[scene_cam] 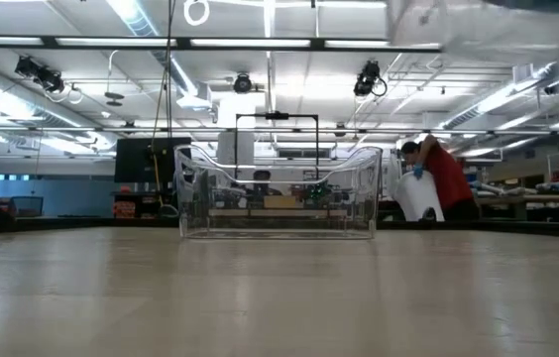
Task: Roll bandage
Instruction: Close the transparent zip bag
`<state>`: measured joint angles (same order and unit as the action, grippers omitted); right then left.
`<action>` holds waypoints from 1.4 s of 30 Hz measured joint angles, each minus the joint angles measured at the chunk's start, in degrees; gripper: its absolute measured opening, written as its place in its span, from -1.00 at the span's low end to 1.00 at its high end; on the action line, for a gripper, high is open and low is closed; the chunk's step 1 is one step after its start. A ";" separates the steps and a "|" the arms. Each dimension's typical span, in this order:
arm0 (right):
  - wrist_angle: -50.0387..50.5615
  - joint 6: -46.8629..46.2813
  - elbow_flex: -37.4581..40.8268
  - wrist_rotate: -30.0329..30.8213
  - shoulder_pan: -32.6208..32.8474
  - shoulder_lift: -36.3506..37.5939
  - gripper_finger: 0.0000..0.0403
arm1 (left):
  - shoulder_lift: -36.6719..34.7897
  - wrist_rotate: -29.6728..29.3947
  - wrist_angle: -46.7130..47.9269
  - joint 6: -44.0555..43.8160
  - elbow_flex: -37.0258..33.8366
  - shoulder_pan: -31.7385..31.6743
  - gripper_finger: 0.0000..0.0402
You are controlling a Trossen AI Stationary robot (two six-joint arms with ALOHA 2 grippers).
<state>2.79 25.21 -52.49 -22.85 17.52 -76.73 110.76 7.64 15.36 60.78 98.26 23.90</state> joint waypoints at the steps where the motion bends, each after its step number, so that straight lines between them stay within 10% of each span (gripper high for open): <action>1: 0.00 0.12 0.00 -0.15 0.10 0.00 -0.05 | 0.00 0.00 -0.21 -0.32 -0.01 -0.02 -0.87; 15: -1.20 2.49 0.00 -0.79 1.17 -5.33 -0.11 | 0.00 -0.56 -1.51 -6.80 0.00 -2.06 -0.87; 42: 5.44 -1.57 0.00 8.61 1.07 -5.62 -0.99 | 0.00 -9.41 5.85 -19.09 -0.02 -3.33 -0.76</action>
<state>8.23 23.64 -52.49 -14.24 18.59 -82.35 110.76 -1.76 21.21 41.69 98.24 20.57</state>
